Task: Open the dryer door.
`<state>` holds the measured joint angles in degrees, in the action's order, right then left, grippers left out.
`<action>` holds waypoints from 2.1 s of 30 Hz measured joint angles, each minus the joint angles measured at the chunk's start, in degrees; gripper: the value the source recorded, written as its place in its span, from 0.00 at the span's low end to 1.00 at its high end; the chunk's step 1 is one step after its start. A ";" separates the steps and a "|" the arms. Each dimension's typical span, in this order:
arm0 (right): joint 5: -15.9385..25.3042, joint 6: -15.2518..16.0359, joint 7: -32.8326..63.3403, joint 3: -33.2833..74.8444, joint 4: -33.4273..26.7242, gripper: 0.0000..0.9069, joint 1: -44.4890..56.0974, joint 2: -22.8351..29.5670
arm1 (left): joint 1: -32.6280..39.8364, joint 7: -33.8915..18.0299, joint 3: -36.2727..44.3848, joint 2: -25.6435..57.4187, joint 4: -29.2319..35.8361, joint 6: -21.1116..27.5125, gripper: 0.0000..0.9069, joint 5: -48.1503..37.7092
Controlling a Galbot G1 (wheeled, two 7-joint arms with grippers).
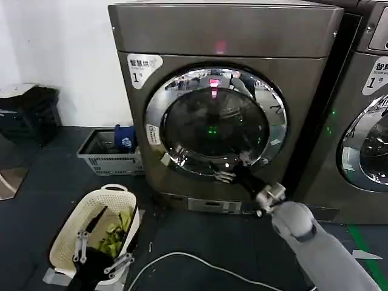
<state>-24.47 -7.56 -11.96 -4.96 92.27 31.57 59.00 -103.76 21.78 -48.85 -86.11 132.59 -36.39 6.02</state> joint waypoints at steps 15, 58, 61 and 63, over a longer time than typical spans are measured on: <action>-0.24 0.20 0.72 -6.90 -6.84 1.00 -8.14 4.50 | -0.06 0.00 -0.25 -0.21 0.11 -0.14 1.00 -0.10; 3.53 -1.01 -1.50 -10.24 -25.20 1.00 -17.44 20.98 | -0.19 -0.03 -0.53 -0.87 -0.35 -0.66 1.00 -0.12; 3.72 -1.34 -1.99 -10.21 -26.34 1.00 -18.06 21.81 | -0.39 -0.05 -0.65 -0.91 -0.34 -0.87 1.00 -0.14; 4.00 -1.56 -2.32 -10.16 -27.07 1.00 -18.39 22.34 | -0.46 -0.05 -0.77 -0.91 -0.34 -0.96 1.00 -0.15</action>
<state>-20.47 -9.12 -14.27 -15.12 65.20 13.18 81.34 -104.22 21.73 -49.62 -87.02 132.25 -37.35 5.88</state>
